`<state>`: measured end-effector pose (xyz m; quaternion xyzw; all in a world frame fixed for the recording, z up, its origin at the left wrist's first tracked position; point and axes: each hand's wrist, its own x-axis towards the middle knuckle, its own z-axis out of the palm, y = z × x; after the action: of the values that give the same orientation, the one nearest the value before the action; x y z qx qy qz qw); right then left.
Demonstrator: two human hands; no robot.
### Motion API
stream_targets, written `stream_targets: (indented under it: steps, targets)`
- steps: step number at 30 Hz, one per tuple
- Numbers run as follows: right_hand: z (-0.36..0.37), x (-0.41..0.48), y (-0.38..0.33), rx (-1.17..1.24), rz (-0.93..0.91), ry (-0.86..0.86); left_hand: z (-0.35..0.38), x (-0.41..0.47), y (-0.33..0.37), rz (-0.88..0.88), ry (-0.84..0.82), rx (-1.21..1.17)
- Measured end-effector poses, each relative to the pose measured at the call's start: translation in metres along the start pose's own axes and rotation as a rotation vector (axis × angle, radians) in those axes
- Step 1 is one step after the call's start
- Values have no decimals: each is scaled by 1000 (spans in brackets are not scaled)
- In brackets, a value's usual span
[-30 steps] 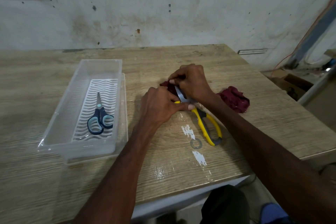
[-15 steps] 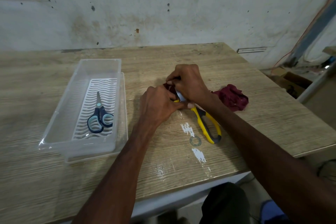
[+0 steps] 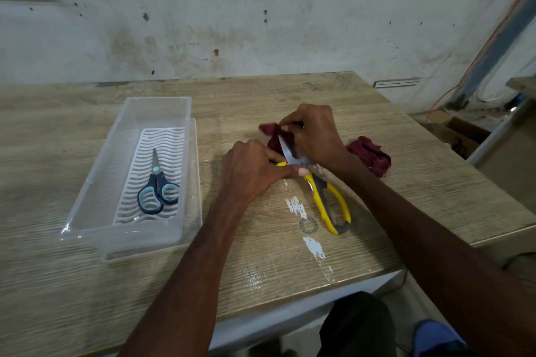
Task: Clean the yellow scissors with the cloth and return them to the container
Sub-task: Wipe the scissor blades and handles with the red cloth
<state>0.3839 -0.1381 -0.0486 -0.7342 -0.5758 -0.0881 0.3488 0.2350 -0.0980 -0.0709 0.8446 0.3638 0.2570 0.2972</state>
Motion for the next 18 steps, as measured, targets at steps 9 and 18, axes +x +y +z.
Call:
stream_targets:
  steps: [9, 18]
  targets:
    - [-20, 8, 4, 73, 316, 47, -11, 1, -4, 4, -88, -99]
    - [-30, -19, -21, -189, -100, -495, -9, 3, -4, 8, -63, -59]
